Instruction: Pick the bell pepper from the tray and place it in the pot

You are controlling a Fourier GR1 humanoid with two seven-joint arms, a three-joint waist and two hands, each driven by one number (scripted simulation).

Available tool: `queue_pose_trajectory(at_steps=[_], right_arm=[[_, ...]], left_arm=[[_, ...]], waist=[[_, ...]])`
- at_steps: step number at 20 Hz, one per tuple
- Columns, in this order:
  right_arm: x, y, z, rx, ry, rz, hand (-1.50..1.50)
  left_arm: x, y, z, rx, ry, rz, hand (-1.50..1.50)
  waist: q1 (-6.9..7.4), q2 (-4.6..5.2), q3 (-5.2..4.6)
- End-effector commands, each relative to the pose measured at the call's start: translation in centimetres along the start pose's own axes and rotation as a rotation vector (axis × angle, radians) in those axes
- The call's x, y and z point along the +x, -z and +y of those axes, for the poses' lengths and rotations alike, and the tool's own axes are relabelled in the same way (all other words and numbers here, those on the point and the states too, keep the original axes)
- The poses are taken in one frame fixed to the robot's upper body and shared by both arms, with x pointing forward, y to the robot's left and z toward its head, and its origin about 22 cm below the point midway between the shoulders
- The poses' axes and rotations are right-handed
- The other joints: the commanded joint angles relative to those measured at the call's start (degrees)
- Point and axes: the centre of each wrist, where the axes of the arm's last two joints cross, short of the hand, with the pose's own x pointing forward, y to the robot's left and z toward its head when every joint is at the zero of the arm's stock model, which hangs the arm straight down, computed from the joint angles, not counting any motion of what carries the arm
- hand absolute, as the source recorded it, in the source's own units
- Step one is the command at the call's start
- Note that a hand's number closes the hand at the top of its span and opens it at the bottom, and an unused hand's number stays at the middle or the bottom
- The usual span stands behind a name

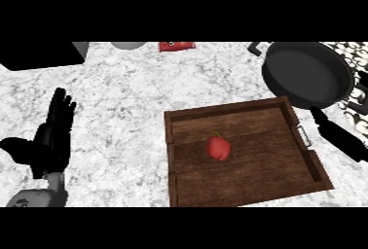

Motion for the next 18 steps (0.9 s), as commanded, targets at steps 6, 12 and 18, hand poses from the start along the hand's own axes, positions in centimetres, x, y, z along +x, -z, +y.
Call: queue_pose_trajectory(at_steps=[6, 12, 18], right_arm=[[7.1, -10.5, 2.1, -0.142, -0.148, -0.207, -1.50], [7.8, -18.3, 1.3, 0.067, -0.375, 0.045, -1.50], [9.5, -22.8, 0.5, 0.285, -0.550, 0.302, -1.50]], left_arm=[[-1.0, -2.4, -1.1, -0.089, -0.035, -0.050, 0.00], [-1.4, -2.9, -1.4, -0.104, -0.034, -0.072, 0.00], [-1.8, -3.6, -2.4, -0.123, -0.041, -0.079, 0.00]], waist=[[3.72, 1.31, 0.10], [4.03, 2.35, -0.15], [5.12, 3.43, -0.35]])
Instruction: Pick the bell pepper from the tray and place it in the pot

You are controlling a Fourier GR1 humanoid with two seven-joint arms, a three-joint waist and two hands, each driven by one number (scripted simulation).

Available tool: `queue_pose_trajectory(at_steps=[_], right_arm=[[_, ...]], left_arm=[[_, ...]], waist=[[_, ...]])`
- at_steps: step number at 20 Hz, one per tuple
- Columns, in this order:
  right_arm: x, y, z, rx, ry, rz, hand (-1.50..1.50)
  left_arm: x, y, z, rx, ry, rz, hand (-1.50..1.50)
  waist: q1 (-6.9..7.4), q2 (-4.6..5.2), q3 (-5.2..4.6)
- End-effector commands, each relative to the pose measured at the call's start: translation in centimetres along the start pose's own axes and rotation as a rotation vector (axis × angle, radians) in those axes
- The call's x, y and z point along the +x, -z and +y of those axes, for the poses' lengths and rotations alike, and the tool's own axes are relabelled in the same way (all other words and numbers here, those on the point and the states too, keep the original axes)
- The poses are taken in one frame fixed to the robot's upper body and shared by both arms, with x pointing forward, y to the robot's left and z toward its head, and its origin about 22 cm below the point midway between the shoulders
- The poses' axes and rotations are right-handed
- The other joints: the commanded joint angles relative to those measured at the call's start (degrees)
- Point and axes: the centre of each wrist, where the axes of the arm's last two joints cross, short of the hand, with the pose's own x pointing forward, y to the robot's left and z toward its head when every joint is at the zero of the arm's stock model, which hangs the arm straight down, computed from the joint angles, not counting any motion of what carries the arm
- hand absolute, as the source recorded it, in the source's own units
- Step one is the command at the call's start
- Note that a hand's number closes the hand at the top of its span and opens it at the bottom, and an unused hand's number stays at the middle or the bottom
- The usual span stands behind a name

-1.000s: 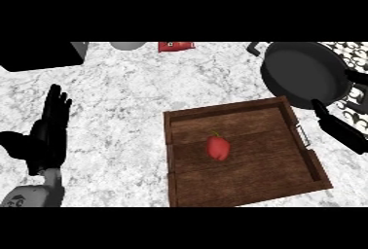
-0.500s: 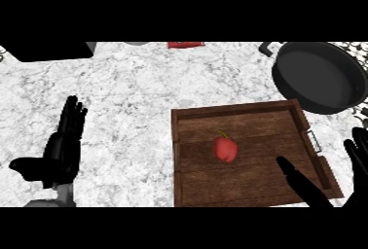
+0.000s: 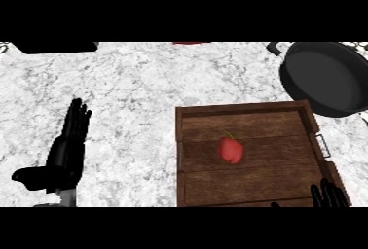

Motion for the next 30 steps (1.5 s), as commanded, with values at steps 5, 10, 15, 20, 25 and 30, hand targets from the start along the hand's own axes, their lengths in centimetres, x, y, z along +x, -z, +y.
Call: queue_pose_trajectory(at_steps=[5, 10, 15, 20, 25, 30], right_arm=[[2.6, -2.2, -0.9, 0.178, -0.197, 0.209, -1.50], [6.8, -0.4, -0.4, 0.201, -0.219, 0.259, -1.50], [9.3, 2.1, 0.9, 0.265, -0.374, 0.389, -1.50], [12.8, 3.6, 4.5, 0.316, -0.404, 0.435, -1.50], [14.0, 4.7, 7.0, 0.345, -0.377, 0.411, -1.50], [14.6, 6.2, 8.1, 0.328, -0.390, 0.428, -1.50]], left_arm=[[-0.6, -1.1, -0.5, -0.055, 0.006, -0.018, 0.00], [0.1, -0.4, -1.4, -0.061, -0.004, -0.019, 0.00], [-0.3, 0.8, -2.3, -0.080, -0.016, -0.017, 0.00], [-1.8, -0.9, -2.3, -0.085, -0.016, -0.002, 0.00], [-0.2, -0.2, -2.5, -0.066, -0.011, -0.014, 0.00], [-0.7, 1.1, -2.2, -0.070, -0.016, -0.009, 0.00]], waist=[[2.99, 0.68, 0.27], [3.78, 0.34, 0.52], [3.93, 0.39, 0.64], [4.46, -0.04, 0.82], [4.15, -0.21, 0.86], [4.04, -0.17, 0.85]])
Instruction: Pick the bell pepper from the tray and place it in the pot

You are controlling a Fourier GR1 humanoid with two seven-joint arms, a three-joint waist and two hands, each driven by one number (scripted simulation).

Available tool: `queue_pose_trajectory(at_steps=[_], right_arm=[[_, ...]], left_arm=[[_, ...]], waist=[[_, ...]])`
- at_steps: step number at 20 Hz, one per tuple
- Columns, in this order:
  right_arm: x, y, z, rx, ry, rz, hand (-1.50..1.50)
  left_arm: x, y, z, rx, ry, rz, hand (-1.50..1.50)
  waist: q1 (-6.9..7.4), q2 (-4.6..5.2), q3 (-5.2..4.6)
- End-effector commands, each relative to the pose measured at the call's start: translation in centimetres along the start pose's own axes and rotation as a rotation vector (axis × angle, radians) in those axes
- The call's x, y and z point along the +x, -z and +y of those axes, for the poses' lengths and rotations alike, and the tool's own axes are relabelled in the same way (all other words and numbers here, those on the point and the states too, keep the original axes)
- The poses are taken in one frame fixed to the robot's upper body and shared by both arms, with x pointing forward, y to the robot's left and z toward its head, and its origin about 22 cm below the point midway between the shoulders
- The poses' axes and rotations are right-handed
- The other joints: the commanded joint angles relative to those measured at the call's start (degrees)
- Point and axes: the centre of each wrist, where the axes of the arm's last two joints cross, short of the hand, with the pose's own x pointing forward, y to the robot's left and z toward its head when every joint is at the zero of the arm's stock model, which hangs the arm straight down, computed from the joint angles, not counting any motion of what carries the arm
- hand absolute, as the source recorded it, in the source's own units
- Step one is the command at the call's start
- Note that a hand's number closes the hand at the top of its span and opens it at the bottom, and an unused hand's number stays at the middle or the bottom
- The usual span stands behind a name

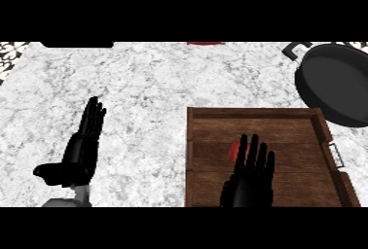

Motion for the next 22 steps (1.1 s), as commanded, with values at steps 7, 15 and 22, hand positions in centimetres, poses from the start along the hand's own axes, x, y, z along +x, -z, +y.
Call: queue_pose_trajectory(at_steps=[7, 15, 22], right_arm=[[1.0, 2.9, 1.2, 0.033, -0.019, 0.128, -1.50], [0.2, 2.6, 3.5, -0.154, -0.087, 0.012, 1.50], [1.1, 2.7, 2.9, -0.194, -0.087, -0.010, 1.50]], left_arm=[[0.0, 0.4, 2.3, -0.002, 0.011, 0.007, 0.00], [0.1, -1.2, 0.3, 0.005, -0.002, -0.003, 0.00], [0.8, -0.2, 0.4, 0.020, 0.005, -0.002, 0.00]], waist=[[-0.04, 0.01, 0.09], [-0.07, -0.10, 0.10], [-0.10, -0.05, 0.10]])
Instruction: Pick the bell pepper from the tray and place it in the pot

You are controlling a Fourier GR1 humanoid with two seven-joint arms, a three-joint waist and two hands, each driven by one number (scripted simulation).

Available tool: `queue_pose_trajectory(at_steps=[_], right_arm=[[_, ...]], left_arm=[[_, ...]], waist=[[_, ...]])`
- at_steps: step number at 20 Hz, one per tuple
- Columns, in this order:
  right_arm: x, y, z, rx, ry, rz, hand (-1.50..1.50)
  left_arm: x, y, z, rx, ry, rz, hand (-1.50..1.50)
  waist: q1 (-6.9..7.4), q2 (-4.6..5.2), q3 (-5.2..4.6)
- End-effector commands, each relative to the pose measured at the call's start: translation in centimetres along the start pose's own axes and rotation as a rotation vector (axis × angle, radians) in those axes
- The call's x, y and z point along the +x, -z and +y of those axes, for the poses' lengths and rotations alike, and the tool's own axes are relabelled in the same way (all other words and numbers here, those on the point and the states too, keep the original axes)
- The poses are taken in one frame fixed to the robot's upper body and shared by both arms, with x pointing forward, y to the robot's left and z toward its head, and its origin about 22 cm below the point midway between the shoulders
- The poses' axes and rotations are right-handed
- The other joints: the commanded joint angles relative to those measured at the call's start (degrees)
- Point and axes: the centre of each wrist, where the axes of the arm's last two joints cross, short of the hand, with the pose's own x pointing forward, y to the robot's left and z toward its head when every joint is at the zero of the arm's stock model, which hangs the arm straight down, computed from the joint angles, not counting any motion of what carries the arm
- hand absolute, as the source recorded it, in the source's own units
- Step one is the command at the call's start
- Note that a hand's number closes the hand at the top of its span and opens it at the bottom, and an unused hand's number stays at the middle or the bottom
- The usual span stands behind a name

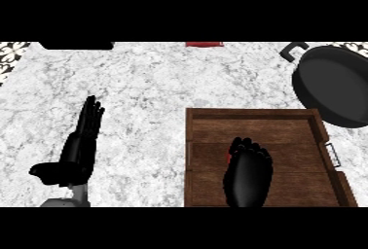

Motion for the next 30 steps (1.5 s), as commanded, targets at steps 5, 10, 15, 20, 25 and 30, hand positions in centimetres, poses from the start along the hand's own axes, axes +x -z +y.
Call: queue_pose_trajectory(at_steps=[5, 10, 15, 20, 25, 30], right_arm=[[-2.1, 10.9, 0.1, 0.165, 0.087, 0.380, 1.50], [-3.4, 16.0, -0.3, 0.228, 0.117, 0.543, 1.50], [-5.1, 23.7, -3.3, 0.118, 0.083, 0.619, 1.50], [-4.3, 28.9, -6.9, -0.058, 0.004, 0.648, 1.50], [-4.7, 32.1, -8.8, -0.143, -0.102, 0.734, 1.50], [-4.8, 34.0, -10.0, -0.208, -0.154, 0.828, 1.50]], left_arm=[[0.5, 0.5, -0.9, -0.044, -0.020, -0.055, 0.00], [0.9, 0.8, -1.7, -0.081, -0.023, -0.070, 0.00], [0.7, 0.7, -2.6, -0.128, -0.033, -0.067, 0.00], [1.1, 1.0, -4.0, -0.166, -0.037, -0.061, 0.00], [1.3, 1.4, -4.0, -0.174, -0.027, -0.082, 0.00], [1.1, 1.6, -3.3, -0.165, -0.017, -0.066, 0.00]], waist=[[3.15, 3.19, 0.79], [5.26, 4.70, 0.78], [7.73, 4.57, 0.56], [9.61, 4.44, 0.47], [10.00, 4.53, 0.40], [9.70, 4.31, 0.41]])
